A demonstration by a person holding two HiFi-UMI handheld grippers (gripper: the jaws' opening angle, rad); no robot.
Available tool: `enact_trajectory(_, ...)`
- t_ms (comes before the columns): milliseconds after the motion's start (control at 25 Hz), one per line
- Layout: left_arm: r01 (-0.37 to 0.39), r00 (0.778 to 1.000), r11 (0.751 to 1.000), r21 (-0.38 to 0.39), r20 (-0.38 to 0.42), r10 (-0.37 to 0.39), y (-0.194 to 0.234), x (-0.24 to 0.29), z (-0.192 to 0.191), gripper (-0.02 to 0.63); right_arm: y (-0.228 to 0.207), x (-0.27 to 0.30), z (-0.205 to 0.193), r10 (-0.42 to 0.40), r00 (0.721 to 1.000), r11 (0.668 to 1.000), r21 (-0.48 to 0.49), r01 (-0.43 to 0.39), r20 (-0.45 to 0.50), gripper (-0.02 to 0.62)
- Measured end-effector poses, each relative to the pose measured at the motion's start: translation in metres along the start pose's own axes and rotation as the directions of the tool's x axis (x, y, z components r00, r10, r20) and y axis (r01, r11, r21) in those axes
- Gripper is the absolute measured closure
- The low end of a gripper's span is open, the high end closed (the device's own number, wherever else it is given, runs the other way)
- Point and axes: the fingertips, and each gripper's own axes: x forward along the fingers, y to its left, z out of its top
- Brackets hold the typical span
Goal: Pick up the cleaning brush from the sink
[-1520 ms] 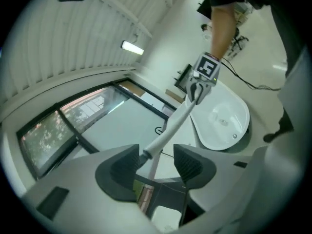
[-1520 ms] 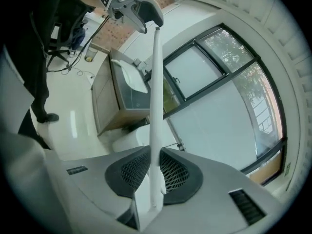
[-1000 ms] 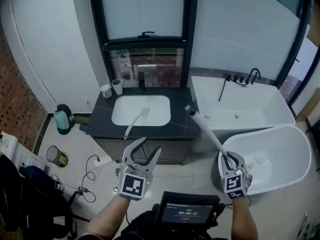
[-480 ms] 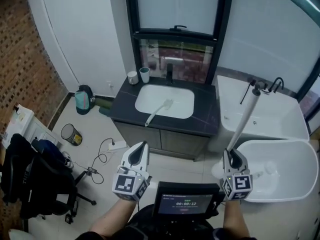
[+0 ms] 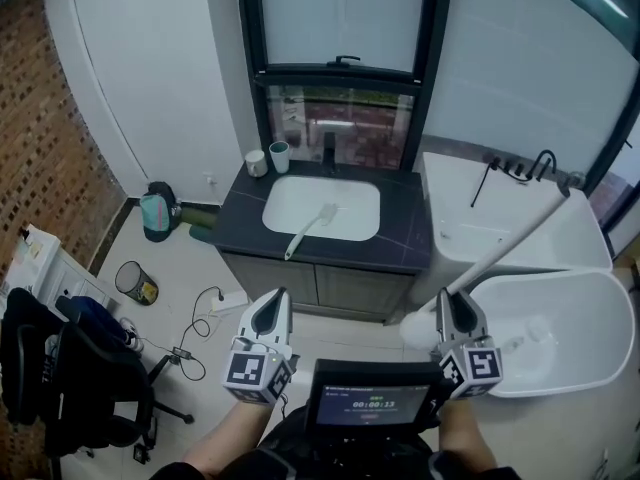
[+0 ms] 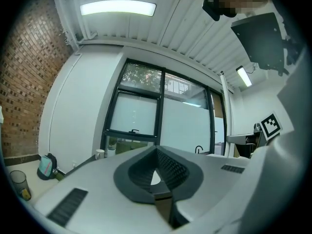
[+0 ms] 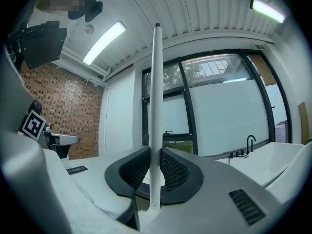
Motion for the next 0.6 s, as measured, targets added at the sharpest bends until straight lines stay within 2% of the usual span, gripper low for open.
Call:
enact_trajectory(120, 0.020, 1.000, 0.999, 0.037, 0.002, -0.020, 0.001, 0.006, 0.002, 0.600, 0.001, 0.000, 0.002, -0.012, 1.000, 1.000, -0.004, 0.012, 0.005, 0.545)
enact_trajectory(280, -0.002, 1.000, 0.994, 0.114, 0.021, -0.001, 0.004, 0.012, 0.009, 0.601, 0.002, 0.001, 0.001, -0.021, 1.000, 1.000, -0.001, 0.021, 0.003, 0.545)
enact_trajectory(600, 0.005, 1.000, 0.994, 0.111, 0.014, -0.006, 0.001, 0.017, 0.008, 0.601, 0.004, 0.000, 0.003, -0.024, 1.000, 1.000, -0.003, 0.024, 0.009, 0.545)
